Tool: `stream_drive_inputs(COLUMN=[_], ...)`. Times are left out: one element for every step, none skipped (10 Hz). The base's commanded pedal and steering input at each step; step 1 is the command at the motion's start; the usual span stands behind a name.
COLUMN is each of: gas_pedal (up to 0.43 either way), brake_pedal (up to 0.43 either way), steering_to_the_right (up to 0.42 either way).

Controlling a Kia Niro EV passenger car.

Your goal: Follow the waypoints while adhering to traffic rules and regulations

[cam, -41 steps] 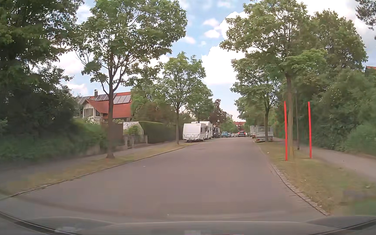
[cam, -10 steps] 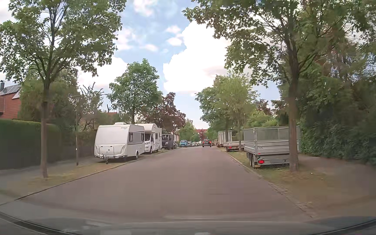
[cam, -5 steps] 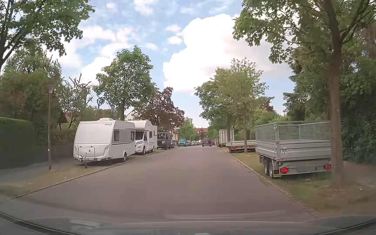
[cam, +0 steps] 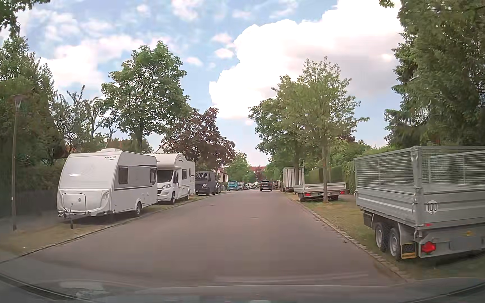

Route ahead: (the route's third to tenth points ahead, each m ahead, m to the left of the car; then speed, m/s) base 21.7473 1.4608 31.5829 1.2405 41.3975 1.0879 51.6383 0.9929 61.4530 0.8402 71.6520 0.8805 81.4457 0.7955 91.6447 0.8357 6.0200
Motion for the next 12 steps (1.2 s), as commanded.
stream_drive_inputs(gas_pedal=[0.059, 0.059, 0.059, 0.059, 0.059, 0.059, 0.059, 0.059, 0.059, 0.059, 0.059, 0.059], brake_pedal=[0.018, 0.018, 0.018, 0.018, 0.018, 0.018, 0.018, 0.018, 0.018, 0.018, 0.018, 0.018], steering_to_the_right=[0.005, 0.005, 0.005, 0.006, 0.007, 0.008, 0.008, 0.007, 0.007, 0.006, 0.006, 0.006])
